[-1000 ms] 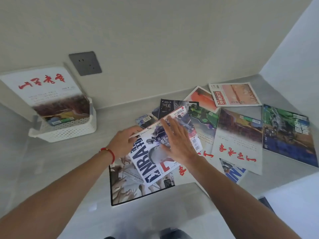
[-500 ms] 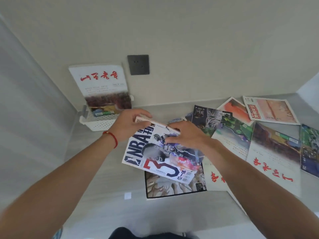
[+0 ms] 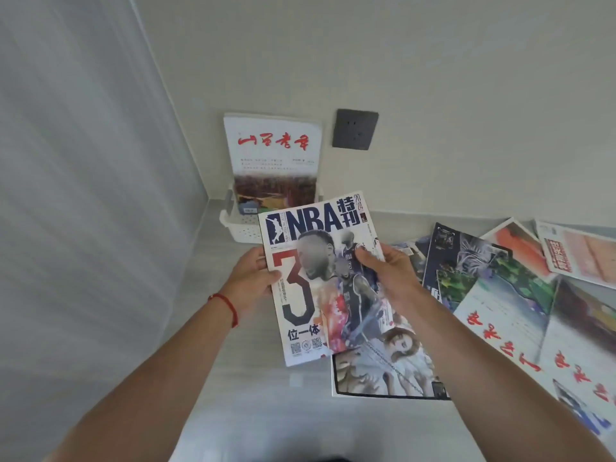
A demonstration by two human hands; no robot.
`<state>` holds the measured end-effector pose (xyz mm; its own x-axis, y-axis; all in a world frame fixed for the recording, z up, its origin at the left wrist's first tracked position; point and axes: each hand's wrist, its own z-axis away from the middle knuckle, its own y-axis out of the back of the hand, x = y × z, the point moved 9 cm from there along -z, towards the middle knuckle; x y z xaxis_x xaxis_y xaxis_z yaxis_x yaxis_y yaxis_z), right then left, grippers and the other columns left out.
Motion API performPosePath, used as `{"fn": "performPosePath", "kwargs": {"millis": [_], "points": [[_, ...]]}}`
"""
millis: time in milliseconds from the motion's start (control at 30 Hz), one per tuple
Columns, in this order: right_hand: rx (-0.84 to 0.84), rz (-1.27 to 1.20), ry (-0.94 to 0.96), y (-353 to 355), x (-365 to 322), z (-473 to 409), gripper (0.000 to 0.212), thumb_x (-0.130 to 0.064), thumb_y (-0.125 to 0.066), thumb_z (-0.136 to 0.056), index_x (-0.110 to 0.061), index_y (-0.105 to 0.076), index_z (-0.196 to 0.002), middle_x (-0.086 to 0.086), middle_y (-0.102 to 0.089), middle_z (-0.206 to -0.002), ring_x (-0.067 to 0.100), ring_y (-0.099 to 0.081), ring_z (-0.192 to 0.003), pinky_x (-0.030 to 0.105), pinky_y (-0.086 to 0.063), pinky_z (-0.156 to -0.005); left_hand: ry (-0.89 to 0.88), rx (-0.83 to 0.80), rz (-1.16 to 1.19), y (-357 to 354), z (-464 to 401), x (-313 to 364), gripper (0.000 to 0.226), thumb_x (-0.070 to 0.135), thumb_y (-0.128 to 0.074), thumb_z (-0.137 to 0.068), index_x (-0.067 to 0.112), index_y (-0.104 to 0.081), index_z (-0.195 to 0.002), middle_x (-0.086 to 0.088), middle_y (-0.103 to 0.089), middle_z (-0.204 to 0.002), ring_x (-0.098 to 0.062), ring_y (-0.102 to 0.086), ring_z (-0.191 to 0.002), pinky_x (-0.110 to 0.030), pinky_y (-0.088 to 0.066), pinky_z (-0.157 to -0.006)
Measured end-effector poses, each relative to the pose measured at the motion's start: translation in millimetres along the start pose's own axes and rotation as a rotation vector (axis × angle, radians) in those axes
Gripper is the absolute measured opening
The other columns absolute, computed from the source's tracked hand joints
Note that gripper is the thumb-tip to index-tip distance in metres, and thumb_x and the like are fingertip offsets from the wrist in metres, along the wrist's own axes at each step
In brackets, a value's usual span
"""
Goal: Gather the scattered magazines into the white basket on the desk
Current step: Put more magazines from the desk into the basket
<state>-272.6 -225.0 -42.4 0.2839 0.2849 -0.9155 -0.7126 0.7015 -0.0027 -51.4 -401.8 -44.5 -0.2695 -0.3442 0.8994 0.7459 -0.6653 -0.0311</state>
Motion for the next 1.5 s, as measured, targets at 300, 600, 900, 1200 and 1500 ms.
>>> {"fn": "performPosePath", "kwargs": {"millis": [300,600,900,1200,1500], "points": [[-0.041,0.302,0.235,-67,-85,-52,0.013,-0.026,-0.07,-0.096,-0.021,-0.076,-0.106,0.004,-0.08,-0.098,0.04,-0.073,-0.098,0.06,-0.058,-0.088,-0.305,0.167,-0.225,79,-39,132,0.047,-0.011,-0.061,-0.092,0.033,-0.061,-0.107,-0.004,-0.076,-0.103,-0.019,-0.076,-0.094,-0.035,-0.064,-0.075],[0.234,0.596,0.39,-92,-182,-121,0.02,-0.029,-0.075,-0.082,-0.011,-0.081,-0.089,0.002,-0.08,-0.084,0.026,-0.076,-0.079,0.045,-0.063,-0.078,-0.456,0.392,-0.431,110,-95,217,0.039,-0.001,-0.054,-0.096,0.021,-0.067,-0.124,-0.004,-0.075,-0.118,-0.02,-0.072,-0.107,-0.039,-0.058,-0.098],[0.236,0.612,0.228,-100,-134,-168,0.022,-0.018,-0.064,-0.09,-0.001,-0.077,-0.084,0.014,-0.077,-0.089,0.038,-0.071,-0.086,0.044,-0.062,-0.078,-0.251,0.394,-0.26,124,-173,153,0.023,0.011,-0.06,-0.096,0.025,-0.076,-0.108,0.001,-0.078,-0.108,-0.022,-0.076,-0.098,-0.045,-0.062,-0.091],[0.298,0.643,0.15,-100,-123,-188,0.027,-0.01,-0.051,-0.091,-0.001,-0.076,-0.087,0.017,-0.075,-0.092,0.037,-0.073,-0.085,0.045,-0.063,-0.078,-0.241,0.443,-0.222,124,-194,139,0.024,0.017,-0.063,-0.09,0.028,-0.05,-0.107,0.0,-0.074,-0.103,-0.02,-0.074,-0.093,-0.044,-0.063,-0.085],[0.186,0.689,0.2,-99,-99,-161,0.037,-0.017,-0.052,-0.095,-0.006,-0.057,-0.129,0.013,-0.06,-0.14,0.031,-0.059,-0.117,0.03,-0.044,-0.087,-0.089,0.41,-0.32,107,-174,115,0.069,-0.006,-0.056,-0.091,0.019,-0.034,-0.151,-0.011,-0.047,-0.15,-0.021,-0.05,-0.126,-0.034,-0.048,-0.104]]}}
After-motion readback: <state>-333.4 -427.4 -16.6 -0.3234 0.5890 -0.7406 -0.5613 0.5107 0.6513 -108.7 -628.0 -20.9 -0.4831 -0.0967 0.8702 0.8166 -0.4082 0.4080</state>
